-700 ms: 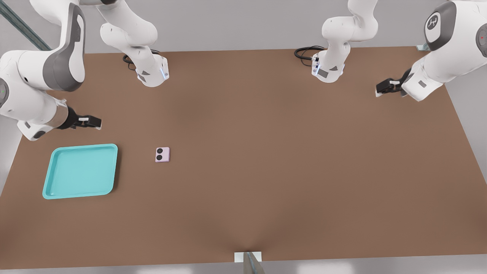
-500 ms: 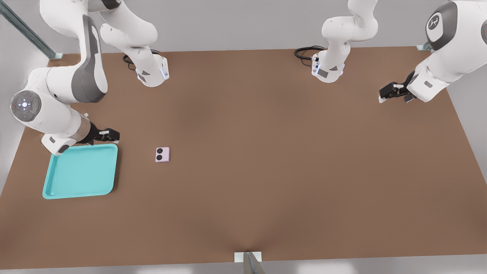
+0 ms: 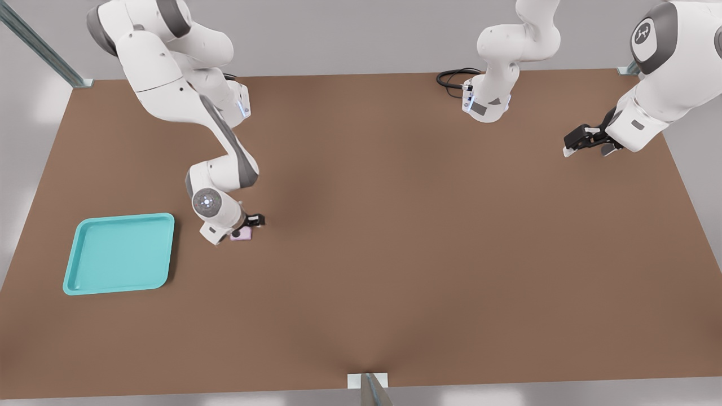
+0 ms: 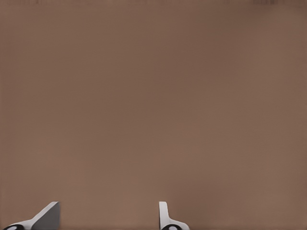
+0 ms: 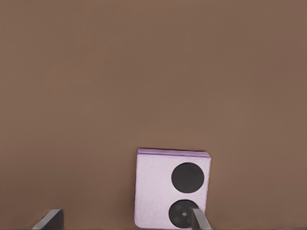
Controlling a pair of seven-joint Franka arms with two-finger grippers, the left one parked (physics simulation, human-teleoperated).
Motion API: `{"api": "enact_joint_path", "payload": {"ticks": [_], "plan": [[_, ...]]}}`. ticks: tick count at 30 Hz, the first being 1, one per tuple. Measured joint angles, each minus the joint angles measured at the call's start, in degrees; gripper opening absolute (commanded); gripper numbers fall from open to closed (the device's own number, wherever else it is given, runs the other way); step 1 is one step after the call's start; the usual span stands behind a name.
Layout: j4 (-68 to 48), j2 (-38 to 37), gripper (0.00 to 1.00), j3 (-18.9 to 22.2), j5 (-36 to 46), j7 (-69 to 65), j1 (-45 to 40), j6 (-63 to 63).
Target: Keep left arm still and place phone on the tray with right arm
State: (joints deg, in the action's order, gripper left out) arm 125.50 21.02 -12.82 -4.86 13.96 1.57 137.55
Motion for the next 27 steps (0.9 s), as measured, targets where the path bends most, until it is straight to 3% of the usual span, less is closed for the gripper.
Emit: {"api": "enact_joint_path", "payload": {"ticks": [10,27], "plan": [[4.7,3.0,1.0,-0.2,-0.6,4.9,-3.9,15.8],[9.2,2.2,1.0,-0.3,-1.6,9.0,-4.2,19.4]]}}
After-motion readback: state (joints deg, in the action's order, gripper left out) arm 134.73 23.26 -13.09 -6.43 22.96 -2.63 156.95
